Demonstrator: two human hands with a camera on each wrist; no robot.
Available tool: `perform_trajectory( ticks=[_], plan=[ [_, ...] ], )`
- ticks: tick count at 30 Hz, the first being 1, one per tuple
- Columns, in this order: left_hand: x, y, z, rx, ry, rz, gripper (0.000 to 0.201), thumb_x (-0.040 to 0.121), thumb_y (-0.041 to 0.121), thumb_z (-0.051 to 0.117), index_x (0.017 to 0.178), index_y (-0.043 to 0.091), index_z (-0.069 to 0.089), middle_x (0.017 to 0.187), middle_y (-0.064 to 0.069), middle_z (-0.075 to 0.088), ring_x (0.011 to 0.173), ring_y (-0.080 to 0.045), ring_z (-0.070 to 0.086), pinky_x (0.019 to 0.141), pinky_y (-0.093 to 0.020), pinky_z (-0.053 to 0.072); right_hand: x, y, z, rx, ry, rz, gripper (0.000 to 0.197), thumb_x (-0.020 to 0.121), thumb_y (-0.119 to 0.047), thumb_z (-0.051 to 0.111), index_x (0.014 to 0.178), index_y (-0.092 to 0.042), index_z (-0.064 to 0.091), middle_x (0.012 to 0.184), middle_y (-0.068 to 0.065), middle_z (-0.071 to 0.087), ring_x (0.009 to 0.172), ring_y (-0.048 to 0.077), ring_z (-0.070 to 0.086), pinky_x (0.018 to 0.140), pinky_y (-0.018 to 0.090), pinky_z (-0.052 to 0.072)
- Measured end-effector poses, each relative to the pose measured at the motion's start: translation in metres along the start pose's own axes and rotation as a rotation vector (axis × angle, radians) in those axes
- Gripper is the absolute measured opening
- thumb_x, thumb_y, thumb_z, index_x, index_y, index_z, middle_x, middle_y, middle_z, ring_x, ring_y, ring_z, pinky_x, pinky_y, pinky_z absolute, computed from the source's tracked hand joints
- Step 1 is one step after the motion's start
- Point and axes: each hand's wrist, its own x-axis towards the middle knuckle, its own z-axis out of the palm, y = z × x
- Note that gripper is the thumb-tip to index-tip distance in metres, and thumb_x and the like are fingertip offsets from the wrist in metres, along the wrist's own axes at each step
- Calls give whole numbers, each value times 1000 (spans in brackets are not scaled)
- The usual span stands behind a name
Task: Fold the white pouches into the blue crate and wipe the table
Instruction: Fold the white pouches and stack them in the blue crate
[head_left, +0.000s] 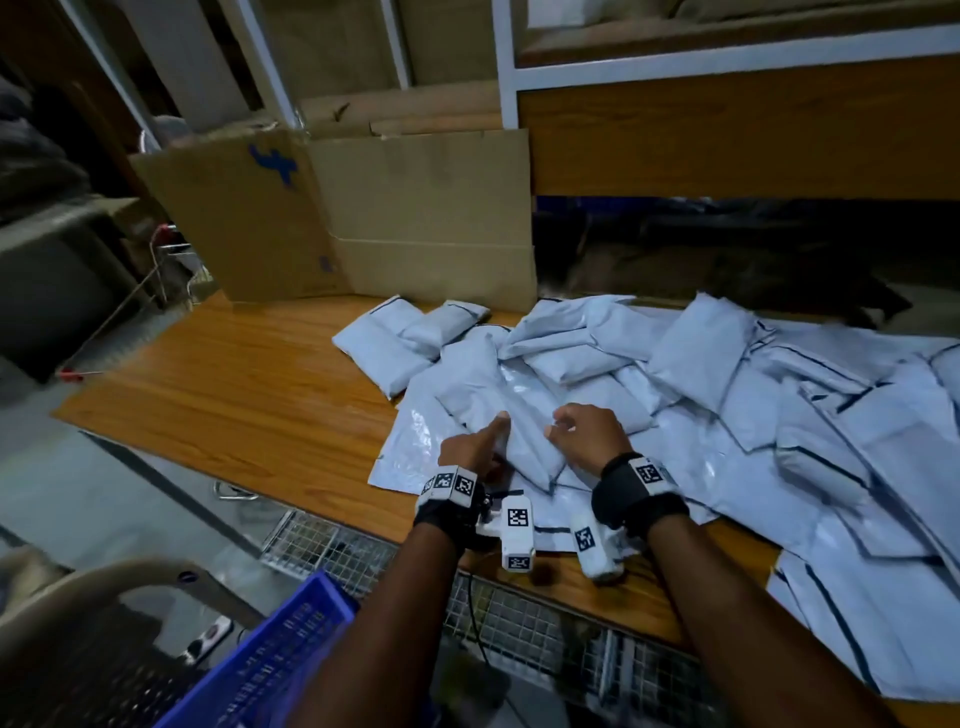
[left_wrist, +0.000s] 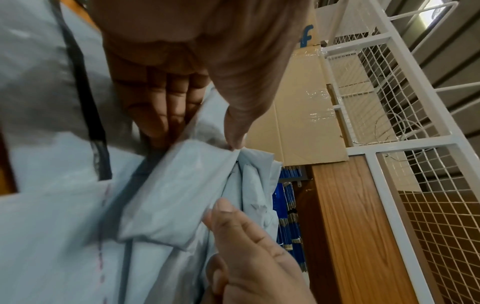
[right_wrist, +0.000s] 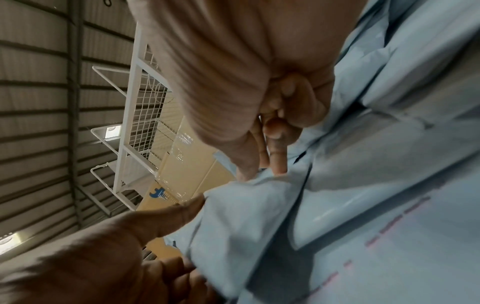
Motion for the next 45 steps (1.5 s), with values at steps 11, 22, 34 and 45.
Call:
perform_trajectory(
  ticks=[11, 22, 34, 45],
  plan=[
    [0, -4, -37, -65, 91, 120, 28, 74, 35, 85, 80, 12, 72, 76, -5, 71, 59, -15, 62, 55, -26, 50, -18, -2, -4, 184, 133, -59, 11, 84, -30, 72, 92, -23, 76, 90, -5, 74, 87, 9, 67, 81, 24, 51],
    [24, -19, -169, -33, 244, 130, 62, 62, 67, 79, 94, 14, 76, 97, -9, 76, 87, -31, 71, 77, -48, 59, 34, -70, 40, 109, 17, 67, 49, 85, -56, 60, 113, -16, 64, 112, 7, 67, 111, 28, 59, 91, 30, 43],
    [-8, -67, -257, -284, 88, 59, 62, 78, 56, 73, 121, 11, 68, 116, -14, 72, 107, -35, 68, 98, -60, 50, 51, -94, 65, 173, -30, 298, 68, 81, -48, 71, 126, 1, 58, 131, 19, 60, 116, 35, 59, 91, 35, 47],
    [-75, -147, -367, -149, 314, -54, 24, 94, 30, 66, 83, 9, 67, 75, -3, 71, 56, -2, 64, 49, -15, 48, -63, -186, 173, 185, -383, -128, 32, 90, -47, 63, 75, -20, 54, 69, -5, 50, 69, 18, 51, 57, 30, 33]
  ],
)
